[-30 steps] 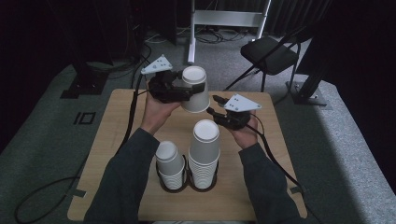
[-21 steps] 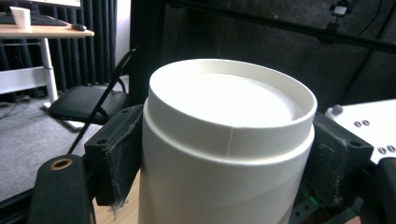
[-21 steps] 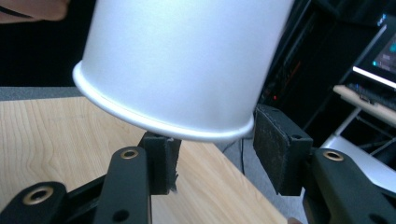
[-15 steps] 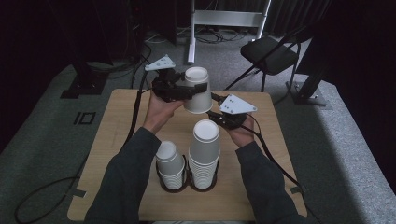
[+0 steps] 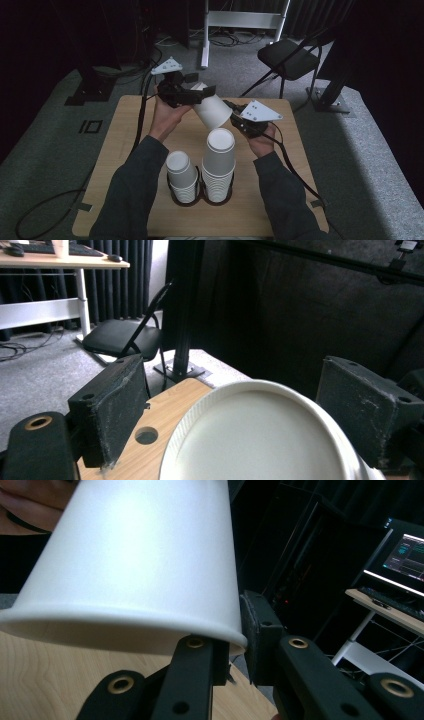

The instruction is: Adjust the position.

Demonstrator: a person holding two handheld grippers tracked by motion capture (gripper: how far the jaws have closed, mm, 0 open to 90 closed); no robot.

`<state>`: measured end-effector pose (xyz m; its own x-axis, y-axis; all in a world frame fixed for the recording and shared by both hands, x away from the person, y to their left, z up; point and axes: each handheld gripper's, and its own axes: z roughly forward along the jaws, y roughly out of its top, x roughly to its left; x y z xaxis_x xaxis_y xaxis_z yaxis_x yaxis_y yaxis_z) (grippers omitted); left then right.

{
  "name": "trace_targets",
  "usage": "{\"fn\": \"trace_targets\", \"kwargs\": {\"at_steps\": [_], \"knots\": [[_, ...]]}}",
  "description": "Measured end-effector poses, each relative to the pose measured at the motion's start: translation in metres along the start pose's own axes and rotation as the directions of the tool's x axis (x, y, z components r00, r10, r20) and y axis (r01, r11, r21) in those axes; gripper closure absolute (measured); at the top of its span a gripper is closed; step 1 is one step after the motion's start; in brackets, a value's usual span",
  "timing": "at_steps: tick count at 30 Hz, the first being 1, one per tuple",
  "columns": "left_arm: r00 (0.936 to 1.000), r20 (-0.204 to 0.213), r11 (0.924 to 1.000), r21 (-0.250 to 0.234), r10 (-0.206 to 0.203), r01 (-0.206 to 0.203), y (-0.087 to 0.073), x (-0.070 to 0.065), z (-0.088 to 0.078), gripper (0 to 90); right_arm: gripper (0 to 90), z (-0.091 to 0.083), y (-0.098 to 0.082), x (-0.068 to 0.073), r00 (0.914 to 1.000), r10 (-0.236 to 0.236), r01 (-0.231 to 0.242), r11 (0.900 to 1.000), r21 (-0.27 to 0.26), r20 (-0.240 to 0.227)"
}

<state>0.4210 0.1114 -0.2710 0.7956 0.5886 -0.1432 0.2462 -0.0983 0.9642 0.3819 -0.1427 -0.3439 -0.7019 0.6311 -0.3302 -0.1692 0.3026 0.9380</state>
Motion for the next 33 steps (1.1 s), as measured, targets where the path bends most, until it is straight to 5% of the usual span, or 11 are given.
{"fn": "trace_targets", "kwargs": {"at_steps": [19, 27, 33], "knots": [[0.9948, -0.081, 0.9972, 0.046, 0.062, -0.058, -0.014, 0.017, -0.006, 15.4, 84.1, -0.005, 0.003, -0.007, 0.9981, 0.046, -0.047, 0.999, -0.025, -0.042], [0.9922, -0.097, 0.9945, 0.077, 0.078, -0.071, -0.021, 0.022, -0.004, 17.5, 86.4, -0.006, 0.004, -0.018, 0.9940, 0.103, -0.104, 0.994, -0.041, -0.038], [0.9860, -0.106, 0.9840, 0.137, 0.129, -0.114, -0.027, 0.021, 0.004, 20.3, 84.4, -0.006, 0.005, -0.022, 0.9885, 0.136, -0.139, 0.989, -0.053, -0.067]]}}
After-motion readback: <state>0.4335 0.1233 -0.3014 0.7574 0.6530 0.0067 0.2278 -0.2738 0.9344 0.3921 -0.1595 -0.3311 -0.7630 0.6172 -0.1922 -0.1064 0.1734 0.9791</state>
